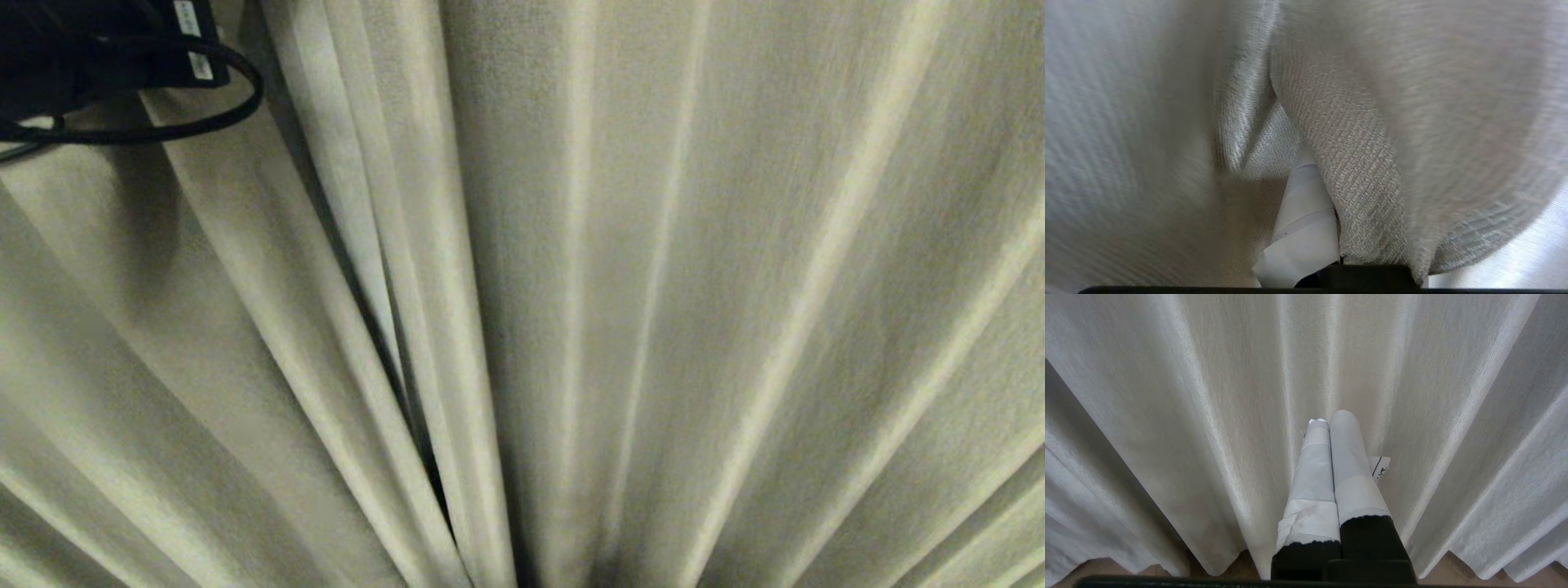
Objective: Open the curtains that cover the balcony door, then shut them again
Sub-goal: Pull the outer curtains open on both sides
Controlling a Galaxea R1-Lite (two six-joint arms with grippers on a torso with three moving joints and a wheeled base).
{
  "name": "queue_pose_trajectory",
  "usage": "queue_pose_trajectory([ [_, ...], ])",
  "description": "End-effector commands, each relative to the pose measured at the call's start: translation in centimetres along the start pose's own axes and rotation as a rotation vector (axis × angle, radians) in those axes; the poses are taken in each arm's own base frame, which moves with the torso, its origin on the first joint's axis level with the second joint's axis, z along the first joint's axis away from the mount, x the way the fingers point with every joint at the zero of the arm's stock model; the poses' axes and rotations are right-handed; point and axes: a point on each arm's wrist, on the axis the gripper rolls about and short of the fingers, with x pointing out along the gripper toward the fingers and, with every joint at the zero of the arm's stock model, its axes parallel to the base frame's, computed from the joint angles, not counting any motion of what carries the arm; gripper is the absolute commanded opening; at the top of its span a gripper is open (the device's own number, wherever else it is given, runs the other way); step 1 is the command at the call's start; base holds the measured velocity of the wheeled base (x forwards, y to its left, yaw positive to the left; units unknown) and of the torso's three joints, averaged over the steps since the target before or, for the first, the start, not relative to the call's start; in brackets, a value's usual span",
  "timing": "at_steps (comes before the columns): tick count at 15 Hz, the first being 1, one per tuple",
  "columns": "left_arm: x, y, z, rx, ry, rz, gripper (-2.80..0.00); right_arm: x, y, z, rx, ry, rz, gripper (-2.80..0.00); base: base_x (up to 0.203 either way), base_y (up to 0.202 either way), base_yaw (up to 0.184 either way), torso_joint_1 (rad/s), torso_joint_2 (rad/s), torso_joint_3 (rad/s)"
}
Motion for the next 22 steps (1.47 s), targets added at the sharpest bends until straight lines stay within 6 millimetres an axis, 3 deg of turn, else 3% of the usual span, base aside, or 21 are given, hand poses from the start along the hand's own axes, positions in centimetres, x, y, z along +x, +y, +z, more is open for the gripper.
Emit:
queue_pose_trajectory([
  [1, -0.9, 1.1, 0.6, -0.007, -0.022, 0.032, -2.8, 0.0, 0.0, 0.0, 0.001, 0.0, 0.0, -2.8, 0.0, 0.0, 0.0, 0.0, 0.0, 0.0],
  [6, -1.1, 3.9, 1.0, -0.013, -0.041, 0.13, -2.8, 0.0, 0.0, 0.0, 0.0, 0.0, 0.0, -2.8, 0.0, 0.0, 0.0, 0.0, 0.0, 0.0],
  [12, -0.5, 8.6, 0.6, -0.087, -0.044, 0.245, -2.8, 0.0, 0.0, 0.0, 0.0, 0.0, 0.0, -2.8, 0.0, 0.0, 0.0, 0.0, 0.0, 0.0],
  [22, -1.4, 16.7, -2.5, -0.201, 0.057, 0.245, -2.8, 0.0, 0.0, 0.0, 0.0, 0.0, 0.0, -2.8, 0.0, 0.0, 0.0, 0.0, 0.0, 0.0],
])
